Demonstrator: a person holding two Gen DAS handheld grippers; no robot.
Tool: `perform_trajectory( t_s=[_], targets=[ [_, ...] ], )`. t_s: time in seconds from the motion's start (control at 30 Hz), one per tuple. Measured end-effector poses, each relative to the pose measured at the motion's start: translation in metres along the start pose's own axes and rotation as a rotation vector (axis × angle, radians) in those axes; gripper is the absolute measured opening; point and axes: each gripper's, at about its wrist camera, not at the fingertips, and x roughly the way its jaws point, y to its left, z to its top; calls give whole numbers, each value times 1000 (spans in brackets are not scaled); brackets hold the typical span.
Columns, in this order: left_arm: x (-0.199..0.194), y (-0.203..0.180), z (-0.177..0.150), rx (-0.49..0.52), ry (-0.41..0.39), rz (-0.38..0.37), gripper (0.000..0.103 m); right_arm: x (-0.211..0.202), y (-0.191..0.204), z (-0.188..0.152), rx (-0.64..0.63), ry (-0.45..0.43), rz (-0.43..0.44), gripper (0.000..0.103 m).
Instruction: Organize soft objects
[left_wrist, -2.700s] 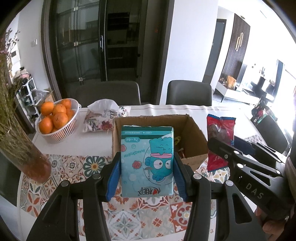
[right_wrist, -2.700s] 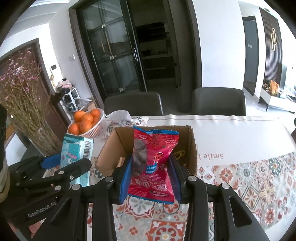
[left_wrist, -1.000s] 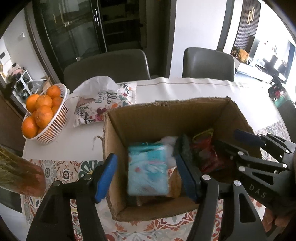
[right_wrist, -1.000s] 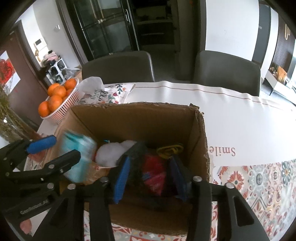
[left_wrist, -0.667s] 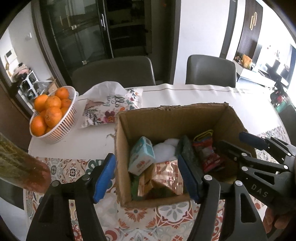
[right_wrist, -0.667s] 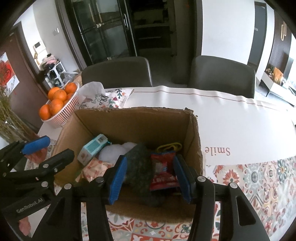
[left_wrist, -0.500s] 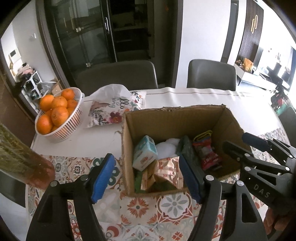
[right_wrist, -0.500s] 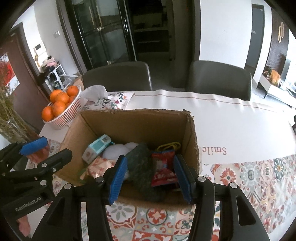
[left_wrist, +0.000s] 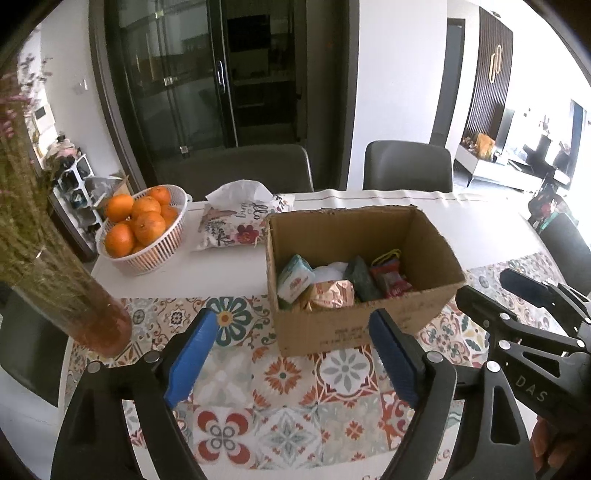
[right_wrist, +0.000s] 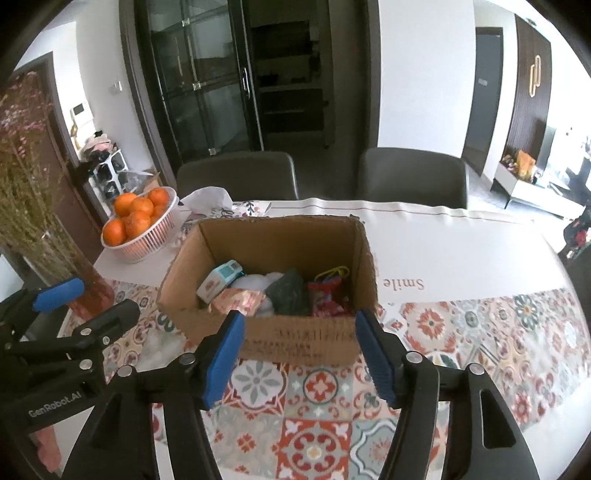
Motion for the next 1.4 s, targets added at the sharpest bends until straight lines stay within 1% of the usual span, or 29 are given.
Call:
perform_trajectory(
  t_s=[0.03, 0.1, 0.17, 0.33, 0.37, 0.6, 0.73, 0.97, 1.1, 1.33, 1.4],
  targets=[
    [-7, 1, -4, -1, -9, 0, 86, -5, 1, -3, 1, -6, -5, 70],
    [-20, 2, -13, -1, -28, 4, 86, -20, 3, -12, 3, -22, -23, 71],
    [-31, 2, -20, -1, -42, 11, 89, -29, 5, -18, 2, -36, -32, 71],
    [-65, -3, -42, -13, -82, 17, 92, -67, 5, -43, 6, -80, -54, 77],
    [-70, -5, -45, -16, -90, 22, 94, -73, 5, -47, 6, -86, -55, 77],
    [-117, -23, -81, -28, -140, 33, 98, -127, -6, -85, 37, -123, -45, 81],
    [-146, -35, -105, -25, -160, 33, 101, -156, -12, -108, 38, -138, -36, 82],
    [-192, -52, -143, -16, -202, 49, 103, -202, -20, -142, 30, -177, -37, 82],
    [-215, -58, -163, -15, -220, 48, 103, -226, -20, -159, 15, -201, -46, 85],
    [-245, -61, -189, -19, -243, 52, 103, -259, -19, -181, 2, -225, -37, 85],
    [-252, -63, -194, -24, -248, 37, 103, -267, -19, -187, 10, -229, -28, 85]
  ],
)
